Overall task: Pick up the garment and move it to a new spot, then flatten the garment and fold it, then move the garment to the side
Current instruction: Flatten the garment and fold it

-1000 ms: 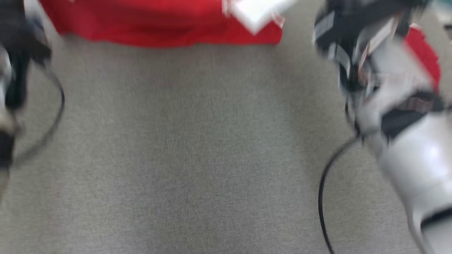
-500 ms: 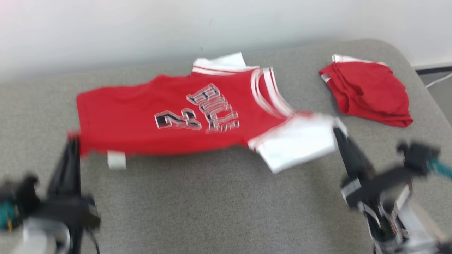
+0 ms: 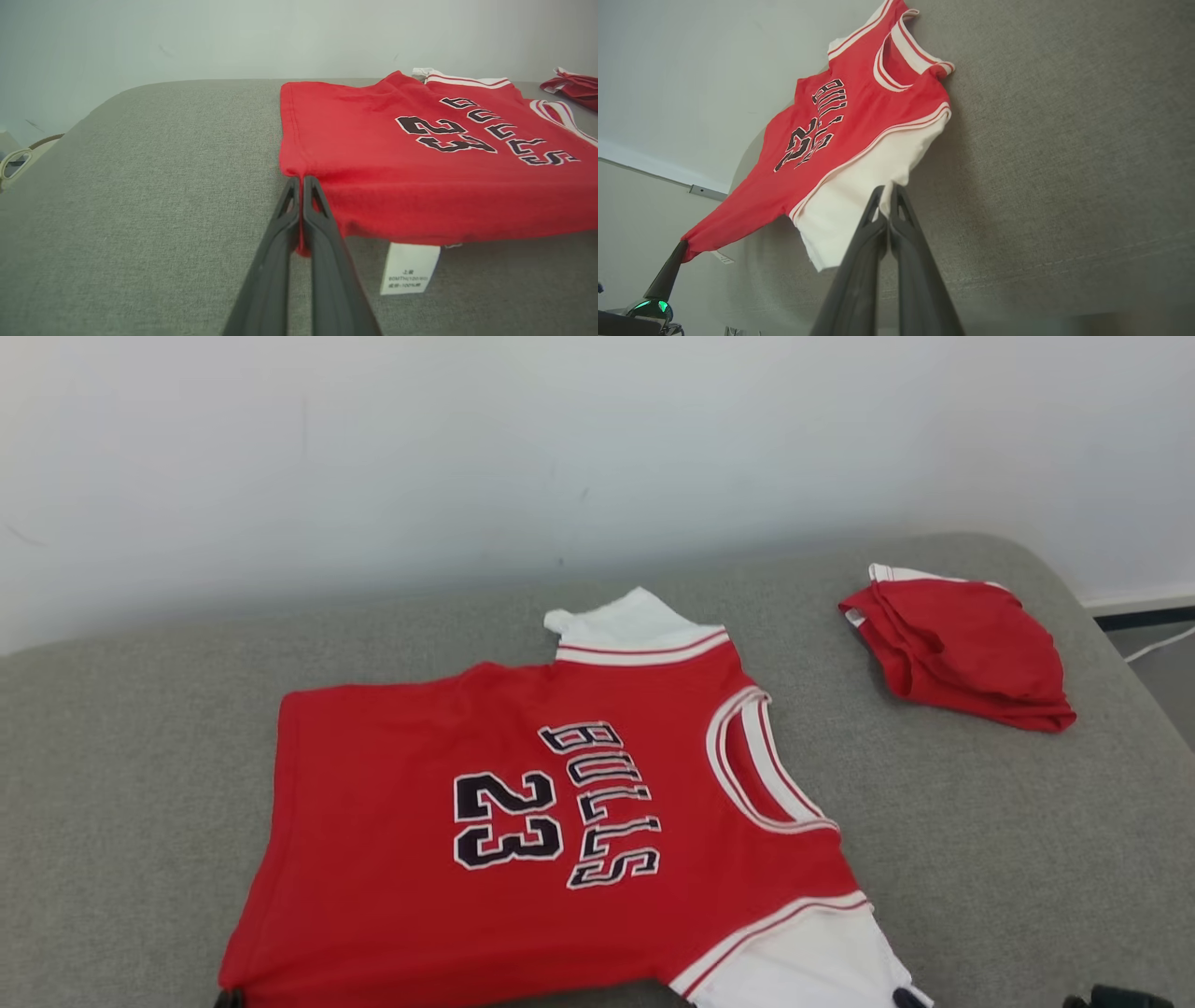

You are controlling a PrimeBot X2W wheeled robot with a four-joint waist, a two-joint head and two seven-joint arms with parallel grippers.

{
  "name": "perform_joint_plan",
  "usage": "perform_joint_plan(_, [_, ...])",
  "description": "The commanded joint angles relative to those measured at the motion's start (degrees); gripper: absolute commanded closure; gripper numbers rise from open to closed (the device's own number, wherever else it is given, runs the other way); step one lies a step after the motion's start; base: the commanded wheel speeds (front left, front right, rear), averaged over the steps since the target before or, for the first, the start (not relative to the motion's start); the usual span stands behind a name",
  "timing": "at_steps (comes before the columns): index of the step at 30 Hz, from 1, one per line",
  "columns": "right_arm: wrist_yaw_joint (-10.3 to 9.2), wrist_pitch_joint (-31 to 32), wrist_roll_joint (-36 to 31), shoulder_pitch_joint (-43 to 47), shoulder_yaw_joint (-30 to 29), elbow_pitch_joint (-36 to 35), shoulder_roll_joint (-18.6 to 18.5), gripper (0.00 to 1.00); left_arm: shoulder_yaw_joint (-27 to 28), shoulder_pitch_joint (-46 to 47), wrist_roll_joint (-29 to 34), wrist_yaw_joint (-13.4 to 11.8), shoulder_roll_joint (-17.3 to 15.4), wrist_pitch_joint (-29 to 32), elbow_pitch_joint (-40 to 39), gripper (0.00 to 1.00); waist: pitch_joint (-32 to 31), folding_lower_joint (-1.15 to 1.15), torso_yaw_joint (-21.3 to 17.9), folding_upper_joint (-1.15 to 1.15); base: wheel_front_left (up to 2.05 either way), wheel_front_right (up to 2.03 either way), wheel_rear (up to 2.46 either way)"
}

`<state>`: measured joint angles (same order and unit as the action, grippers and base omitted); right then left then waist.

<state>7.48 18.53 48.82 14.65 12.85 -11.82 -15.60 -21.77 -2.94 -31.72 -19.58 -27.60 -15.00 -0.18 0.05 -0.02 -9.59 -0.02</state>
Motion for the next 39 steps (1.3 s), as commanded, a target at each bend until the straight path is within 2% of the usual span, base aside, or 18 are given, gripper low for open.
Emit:
perform_joint_plan(1, [0.04,2.0,-1.3,1.8,-1.9,-1.6,1.2,1.00,0.6,-2.1,0.5,-0.1,0.6,-0.2,0.0,1.00,-1.1,0.02,0.4,0.02,0.00,0.00,0.00])
perform_joint_plan(8, [0.04,8.7,-7.0,6.8,-5.5,-4.0,7.1,1.00,0.2,-5.3,1.7,0.9,3.0,-0.3,1.3,1.00,-1.0,0.02,1.8,0.02,0.00,0.00,0.00])
perform_joint_plan(14, [0.04,6.3,-9.2,4.4,-5.9,-4.1,9.5,1.00,0.2,-3.3,2.0,3.4,4.5,-0.2,5.0,1.00,-0.6,0.02,2.6,0.02,0.00,0.00,0.00])
perform_joint_plan(19, [0.04,3.6,-8.5,0.2,-6.2,-4.2,10.4,1.00,-0.1,-1.1,3.2,4.5,4.7,-0.2,6.7,1.00,-0.3,0.02,2.5,0.02,0.00,0.00,0.00])
perform_joint_plan(21, [0.04,3.3,-9.1,-2.0,-5.6,-3.6,10.2,1.00,-0.1,0.2,3.5,5.3,3.9,-0.2,7.5,1.00,-0.2,0.02,2.3,0.02,0.00,0.00,0.00])
perform_joint_plan(28, [0.04,3.5,-8.9,-10.3,-4.0,1.8,9.4,1.00,-1.3,5.9,4.6,7.4,2.5,2.1,10.5,1.00,0.3,0.02,1.5,0.02,0.00,0.00,0.00])
perform_joint_plan(39, [0.04,2.3,-9.3,-27.5,-1.9,20.3,8.9,1.00,-3.3,18.3,5.2,11.7,2.8,5.2,20.2,1.00,4.1,0.02,0.5,0.02,0.00,0.00,0.00])
